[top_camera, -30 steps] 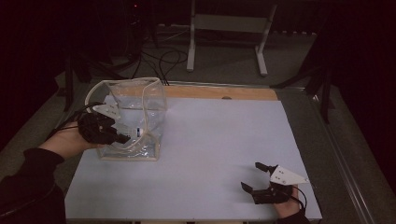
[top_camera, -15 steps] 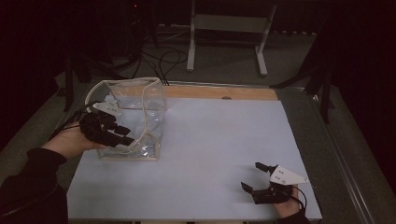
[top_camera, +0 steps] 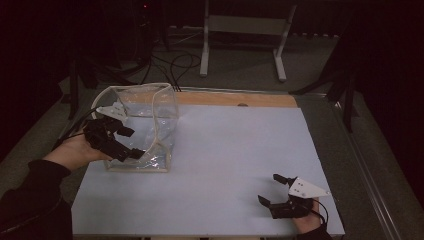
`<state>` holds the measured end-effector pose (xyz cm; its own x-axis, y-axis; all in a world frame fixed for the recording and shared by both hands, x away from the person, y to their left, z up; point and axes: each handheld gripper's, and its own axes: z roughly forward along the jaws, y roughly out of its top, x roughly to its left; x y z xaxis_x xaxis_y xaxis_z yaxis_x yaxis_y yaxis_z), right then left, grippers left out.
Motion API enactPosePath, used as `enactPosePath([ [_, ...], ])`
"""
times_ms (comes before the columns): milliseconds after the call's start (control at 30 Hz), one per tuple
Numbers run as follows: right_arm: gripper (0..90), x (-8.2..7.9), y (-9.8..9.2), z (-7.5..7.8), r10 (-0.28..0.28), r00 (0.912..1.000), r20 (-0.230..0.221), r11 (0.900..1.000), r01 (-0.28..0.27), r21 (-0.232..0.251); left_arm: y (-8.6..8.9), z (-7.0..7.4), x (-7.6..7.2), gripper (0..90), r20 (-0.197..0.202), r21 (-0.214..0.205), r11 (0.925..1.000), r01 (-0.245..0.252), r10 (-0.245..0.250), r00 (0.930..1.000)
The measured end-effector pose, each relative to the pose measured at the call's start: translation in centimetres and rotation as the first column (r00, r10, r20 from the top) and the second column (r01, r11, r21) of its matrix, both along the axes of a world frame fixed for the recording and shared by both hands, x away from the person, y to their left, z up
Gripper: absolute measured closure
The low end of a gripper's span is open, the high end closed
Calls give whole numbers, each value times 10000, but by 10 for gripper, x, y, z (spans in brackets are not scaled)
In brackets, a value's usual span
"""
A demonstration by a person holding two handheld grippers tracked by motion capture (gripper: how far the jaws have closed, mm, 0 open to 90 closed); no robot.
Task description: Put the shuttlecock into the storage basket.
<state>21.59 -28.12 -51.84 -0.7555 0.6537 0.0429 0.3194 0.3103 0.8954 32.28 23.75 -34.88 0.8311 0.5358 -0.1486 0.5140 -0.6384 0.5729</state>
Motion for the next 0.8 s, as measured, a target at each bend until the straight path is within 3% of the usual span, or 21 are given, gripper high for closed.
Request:
enactPosePath([
  [67, 87, 0, 0, 0, -2, 10000, 3, 10000, 2, -20, 0, 1, 0, 79, 56, 48, 9999, -130, 130, 9999],
  [133, 87, 0, 0, 0, -6, 10000, -6, 10000, 6, -13, 0, 1, 0, 12, -22, 18, 9998, -195, 195, 9998],
  [300, 87, 0, 0, 0, -15, 10000, -4, 10000, 15, -35, -1, 1, -2, 3, 170, 120, 9988, -468, 465, 9988],
  [467, 87, 0, 0, 0, -4, 10000, -27, 10000, 4, -21, -3, 4, -7, 2, 402, -98, 9997, -240, 243, 9989],
  [600, 87, 0, 0, -1, -17, 10000, -36, 10000, 17, -39, -5, 4, -11, 2, 437, -79, 9998, -177, 180, 9989],
  [700, 87, 0, 0, 0, -13, 10000, -35, 10000, 13, -32, -8, 2, -14, 2, 647, 160, 9998, -98, 87, 9979],
  [800, 87, 0, 0, 0, -44, 10000, -51, 10000, 44, -11, -9, 1, -16, 2, 884, 105, 9998, -166, 156, 9960],
])
